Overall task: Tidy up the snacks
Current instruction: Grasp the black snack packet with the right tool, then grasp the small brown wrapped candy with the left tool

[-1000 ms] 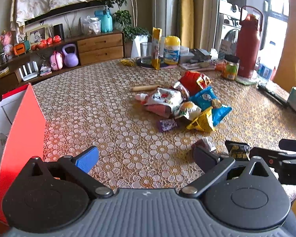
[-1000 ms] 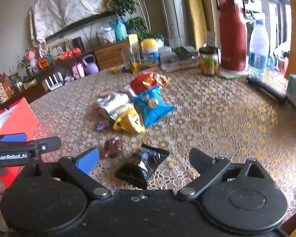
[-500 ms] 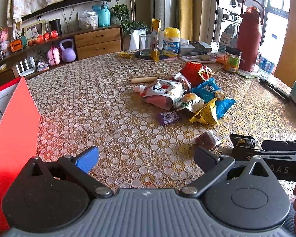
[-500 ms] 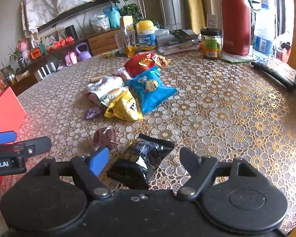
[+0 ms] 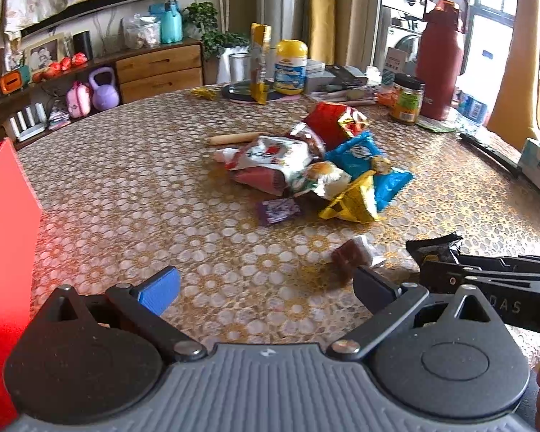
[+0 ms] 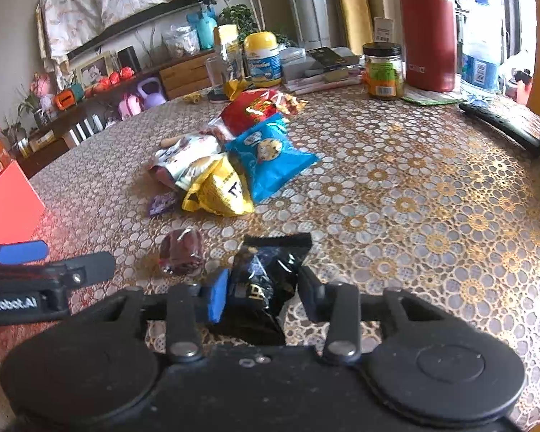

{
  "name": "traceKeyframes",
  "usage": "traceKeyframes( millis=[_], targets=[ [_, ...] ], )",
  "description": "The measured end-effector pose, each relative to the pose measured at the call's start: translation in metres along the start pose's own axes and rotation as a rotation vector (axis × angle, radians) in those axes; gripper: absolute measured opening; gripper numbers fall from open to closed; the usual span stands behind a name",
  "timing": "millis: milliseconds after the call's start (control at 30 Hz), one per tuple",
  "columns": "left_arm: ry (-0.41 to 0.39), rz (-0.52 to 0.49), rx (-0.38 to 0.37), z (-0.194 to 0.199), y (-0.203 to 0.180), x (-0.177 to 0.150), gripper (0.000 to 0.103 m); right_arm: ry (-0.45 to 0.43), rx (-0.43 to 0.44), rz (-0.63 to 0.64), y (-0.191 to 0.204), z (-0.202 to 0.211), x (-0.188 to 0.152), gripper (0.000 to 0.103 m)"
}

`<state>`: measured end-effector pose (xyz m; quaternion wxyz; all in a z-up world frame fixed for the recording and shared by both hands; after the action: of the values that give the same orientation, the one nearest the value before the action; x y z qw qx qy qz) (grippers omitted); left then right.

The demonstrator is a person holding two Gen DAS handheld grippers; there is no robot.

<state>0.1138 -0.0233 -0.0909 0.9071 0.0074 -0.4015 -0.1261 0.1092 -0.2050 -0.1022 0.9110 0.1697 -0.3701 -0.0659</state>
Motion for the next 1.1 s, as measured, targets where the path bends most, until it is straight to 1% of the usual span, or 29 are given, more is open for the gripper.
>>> traceKeyframes(
  millis=[300,467,600,667,733,767,800,900,933,1000,1033,1100],
  targets=[
    [-0.007,-0.028,-0.065,-0.021,-0.034,0.011,0.103,-0.037,0.017,-0.018,-0.017,0.018,0.005,0.034],
    [-0.007,-0.017,-0.095,-0.035,-0.044,0.016,0.103,-0.053,0.012,-0.034,-0.027,0.026,0.009,0.033],
    [0.010,0.009,-0.084,-0.044,-0.048,0.019,0.103,-0.064,0.008,-0.050,-0.034,0.030,0.011,0.033],
    [0.019,0.021,-0.064,-0.048,-0.048,0.019,0.102,-0.067,0.006,-0.059,-0.037,0.030,0.012,0.033],
    [0.030,0.027,-0.066,-0.050,-0.047,0.019,0.100,-0.067,0.007,-0.069,-0.040,0.030,0.012,0.033],
    [0.035,0.024,-0.065,-0.051,-0.047,0.018,0.092,-0.068,0.009,-0.074,-0.041,0.031,0.013,0.033],
    [0.042,0.021,-0.055,-0.051,-0.048,0.018,0.081,-0.070,0.009,-0.075,-0.041,0.031,0.013,0.033],
    [0.047,0.002,-0.048,-0.052,-0.049,0.016,0.061,-0.067,0.013,-0.082,-0.042,0.031,0.013,0.034],
    [0.042,0.003,-0.060,-0.051,-0.050,0.017,0.058,-0.067,0.015,-0.082,-0.042,0.031,0.013,0.034],
    [0.039,0.000,-0.078,-0.050,-0.051,0.017,0.045,-0.067,0.018,-0.081,-0.041,0.031,0.012,0.034],
    [0.037,-0.002,-0.085,-0.050,-0.052,0.017,0.043,-0.066,0.019,-0.081,-0.040,0.031,0.012,0.034],
    [0.035,-0.009,-0.081,-0.048,-0.053,0.017,0.042,-0.064,0.020,-0.081,-0.040,0.031,0.011,0.034]
  ],
)
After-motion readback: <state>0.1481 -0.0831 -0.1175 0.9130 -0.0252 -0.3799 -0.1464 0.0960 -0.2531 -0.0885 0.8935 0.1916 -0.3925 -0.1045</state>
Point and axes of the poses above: each gripper's, at about its wrist camera, not at the fingertips, and z roughly against the way its jaws point, y to its left, x to its top, the point moved 1 cm from there along -z, roughly the way its jaws point, and after that the axes turned 10 degrees about -z, right-handed, at the moved point
